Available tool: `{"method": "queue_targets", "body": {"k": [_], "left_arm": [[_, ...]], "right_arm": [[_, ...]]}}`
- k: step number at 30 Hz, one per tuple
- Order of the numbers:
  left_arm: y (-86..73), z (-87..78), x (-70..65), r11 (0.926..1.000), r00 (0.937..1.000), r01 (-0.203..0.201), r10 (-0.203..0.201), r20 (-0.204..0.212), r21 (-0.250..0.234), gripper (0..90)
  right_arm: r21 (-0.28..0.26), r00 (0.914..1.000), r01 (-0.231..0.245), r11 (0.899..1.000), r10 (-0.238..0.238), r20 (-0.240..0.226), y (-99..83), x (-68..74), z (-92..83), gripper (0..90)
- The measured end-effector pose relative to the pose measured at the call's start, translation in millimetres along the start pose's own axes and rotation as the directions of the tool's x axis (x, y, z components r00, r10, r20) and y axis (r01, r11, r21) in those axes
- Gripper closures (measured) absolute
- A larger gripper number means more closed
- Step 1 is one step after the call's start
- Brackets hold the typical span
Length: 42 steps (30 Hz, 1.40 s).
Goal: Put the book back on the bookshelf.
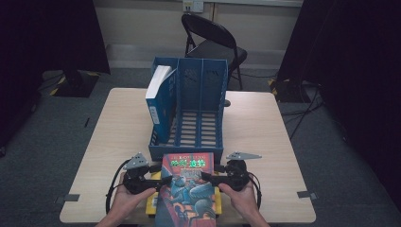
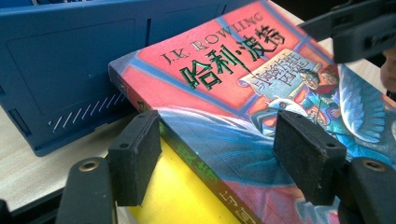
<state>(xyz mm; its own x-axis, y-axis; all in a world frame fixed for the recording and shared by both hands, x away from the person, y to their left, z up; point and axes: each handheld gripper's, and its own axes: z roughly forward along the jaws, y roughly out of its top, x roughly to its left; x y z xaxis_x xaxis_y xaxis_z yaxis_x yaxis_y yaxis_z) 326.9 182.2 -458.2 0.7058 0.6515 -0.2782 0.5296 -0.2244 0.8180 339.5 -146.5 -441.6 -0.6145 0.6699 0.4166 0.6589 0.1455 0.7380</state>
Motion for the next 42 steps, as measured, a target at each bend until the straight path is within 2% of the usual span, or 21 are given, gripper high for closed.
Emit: {"method": "queue_targets", "body": {"k": [5,6,7,10,12,25,32,36,38,42], "left_arm": [[-0.3,0.0,-0.2,1.0000,1.0000,0.000,0.000,0.000,-0.002,31.6],[-0.3,0.0,-0.2,1.0000,1.0000,0.000,0.000,0.000,-0.002,31.6],[-0.4,0.0,-0.2,1.0000,1.0000,0.000,0.000,0.000,-0.003,31.7],[-0.5,0.1,-0.1,1.0000,1.0000,0.000,0.000,0.001,-0.005,31.6],[-0.5,0.1,0.0,1.0000,1.0000,0.000,0.000,0.001,-0.005,31.7],[-1.4,-0.1,0.8,0.9999,1.0000,-0.004,0.004,0.007,-0.012,31.7],[-1.0,0.4,-0.8,0.9999,1.0000,0.001,-0.001,-0.007,-0.016,32.0],[-0.4,-0.4,0.9,0.9999,0.9999,0.000,0.000,-0.014,-0.017,32.5],[0.0,-1.2,1.7,0.9999,0.9998,0.003,-0.003,-0.019,-0.014,32.6],[0.0,-3.1,4.1,0.9997,0.9997,0.019,-0.019,-0.017,-0.016,33.7]], "right_arm": [[-0.020,0.9989,-0.005,1.000,0.004,-0.046,1.5,1.0,-6.4,38.0],[-0.030,0.9966,-0.014,0.999,0.011,-0.081,0.3,1.7,-8.4,40.4],[-0.033,0.9953,-0.015,0.999,0.012,-0.096,-0.3,2.8,-9.7,42.2],[0.005,0.9905,-0.010,1.000,0.011,-0.137,-4.4,7.5,-7.2,48.0],[0.032,0.9966,0.025,0.999,-0.023,-0.079,-6.8,10.4,0.0,47.0],[0.043,0.9941,0.043,0.998,-0.038,-0.102,11.8,3.5,22.3,48.3],[0.067,0.9892,0.023,0.997,-0.013,-0.146,20.8,-1.2,33.7,53.5],[0.090,0.9859,0.010,0.996,0.005,-0.167,23.3,-4.5,35.0,62.4],[0.105,0.9778,0.002,0.994,0.020,-0.209,22.4,-6.1,36.3,68.9],[0.094,0.9697,0.008,0.996,0.015,-0.244,23.5,-6.3,34.0,75.2]]}}
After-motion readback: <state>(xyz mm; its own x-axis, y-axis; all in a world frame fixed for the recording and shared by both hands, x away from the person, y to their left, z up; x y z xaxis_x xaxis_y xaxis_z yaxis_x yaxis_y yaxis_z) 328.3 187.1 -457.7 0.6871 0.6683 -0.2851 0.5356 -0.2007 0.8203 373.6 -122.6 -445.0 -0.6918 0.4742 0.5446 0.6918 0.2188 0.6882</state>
